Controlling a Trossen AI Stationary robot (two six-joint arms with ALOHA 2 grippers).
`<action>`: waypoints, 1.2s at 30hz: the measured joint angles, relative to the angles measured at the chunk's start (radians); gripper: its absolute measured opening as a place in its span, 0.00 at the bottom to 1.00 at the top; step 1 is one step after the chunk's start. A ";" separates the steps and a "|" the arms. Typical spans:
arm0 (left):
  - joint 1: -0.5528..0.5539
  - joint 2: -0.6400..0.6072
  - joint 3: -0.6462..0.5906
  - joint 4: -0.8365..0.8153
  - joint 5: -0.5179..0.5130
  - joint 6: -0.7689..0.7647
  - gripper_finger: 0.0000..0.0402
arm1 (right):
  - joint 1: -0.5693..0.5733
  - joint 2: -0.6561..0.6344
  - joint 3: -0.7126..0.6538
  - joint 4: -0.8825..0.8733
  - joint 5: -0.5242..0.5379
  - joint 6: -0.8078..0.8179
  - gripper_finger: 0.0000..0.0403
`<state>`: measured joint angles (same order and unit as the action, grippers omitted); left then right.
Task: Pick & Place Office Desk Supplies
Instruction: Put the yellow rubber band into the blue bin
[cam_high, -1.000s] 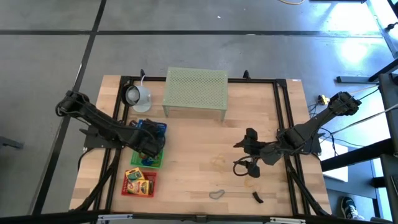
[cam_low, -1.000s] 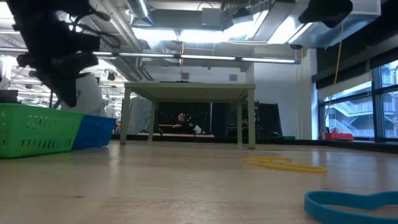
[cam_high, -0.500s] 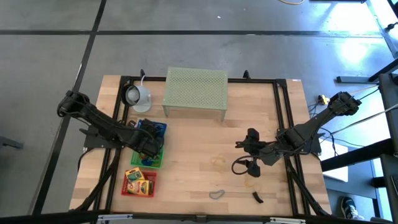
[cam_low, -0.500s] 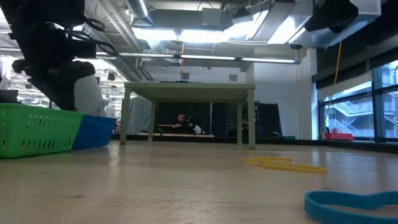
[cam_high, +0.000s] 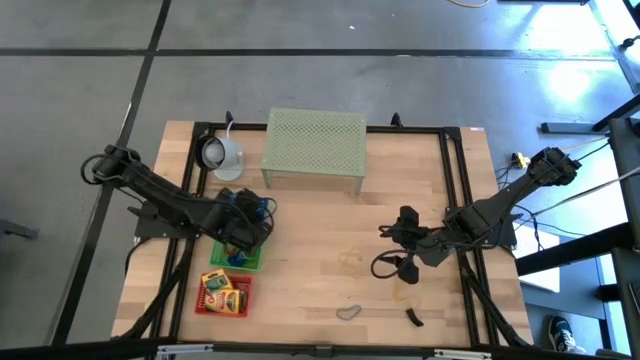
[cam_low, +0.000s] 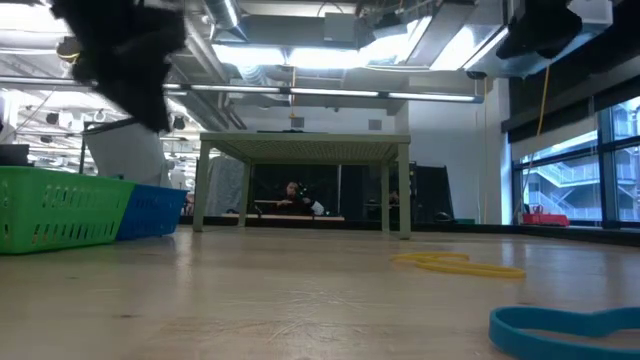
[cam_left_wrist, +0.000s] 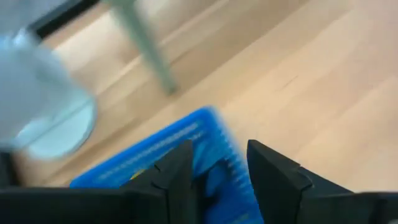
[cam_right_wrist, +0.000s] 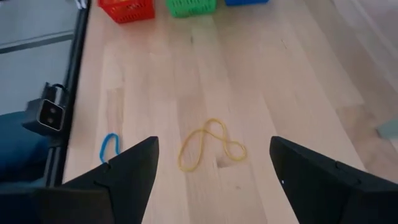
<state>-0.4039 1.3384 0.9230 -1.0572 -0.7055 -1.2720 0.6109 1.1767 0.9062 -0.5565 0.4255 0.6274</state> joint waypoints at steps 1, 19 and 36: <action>-0.001 0.000 0.007 0.042 -0.015 0.037 0.37 | 0.000 0.000 0.000 -0.013 0.000 0.014 0.76; 0.035 0.232 -0.037 1.113 0.126 0.825 0.48 | 0.028 0.205 -0.001 -0.092 -0.035 0.038 0.76; 0.009 0.296 -0.037 1.218 0.230 0.849 0.50 | -0.153 0.580 0.001 0.200 -0.257 -0.447 0.76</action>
<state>-0.3949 1.6341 0.8856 0.1612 -0.4752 -0.4229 0.4582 1.7572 0.9073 -0.3565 0.1689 0.1806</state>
